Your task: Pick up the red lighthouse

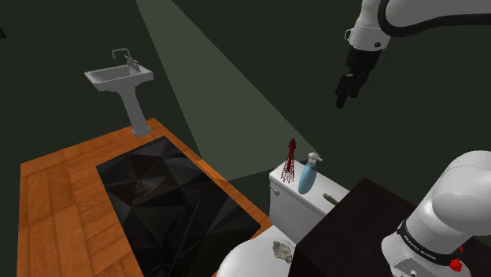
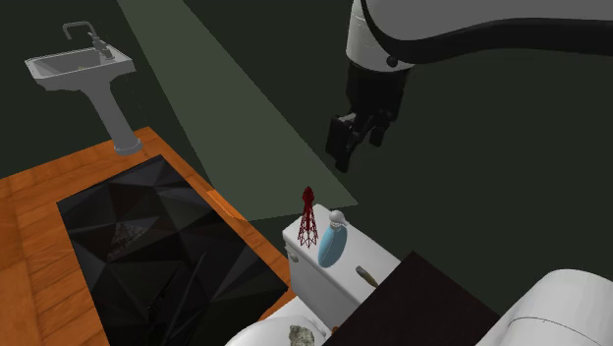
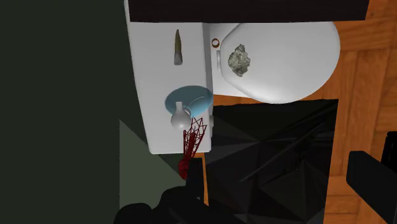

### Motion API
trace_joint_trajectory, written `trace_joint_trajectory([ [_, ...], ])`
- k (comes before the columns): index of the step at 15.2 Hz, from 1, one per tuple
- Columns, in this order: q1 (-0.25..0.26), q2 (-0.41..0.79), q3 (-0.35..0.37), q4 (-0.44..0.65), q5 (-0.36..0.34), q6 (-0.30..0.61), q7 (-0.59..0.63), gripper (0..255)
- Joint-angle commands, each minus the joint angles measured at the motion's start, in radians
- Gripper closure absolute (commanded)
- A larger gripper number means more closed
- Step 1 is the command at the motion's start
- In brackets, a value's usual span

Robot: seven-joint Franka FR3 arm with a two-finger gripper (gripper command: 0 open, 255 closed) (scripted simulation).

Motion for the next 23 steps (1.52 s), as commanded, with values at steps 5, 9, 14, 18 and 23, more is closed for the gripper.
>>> trace_joint_trajectory([
  [5,0.008,0.119,-0.037,-0.011,-0.044,0.101,-0.100,0],
  [9,0.014,0.253,-0.070,-0.002,-0.083,0.200,-0.193,0],
  [14,0.020,0.437,-0.102,0.038,-0.125,0.314,-0.302,0],
  [18,0.022,0.591,-0.118,0.091,-0.153,0.395,-0.383,0],
  [23,0.020,0.789,-0.127,0.182,-0.184,0.478,-0.476,0],
])
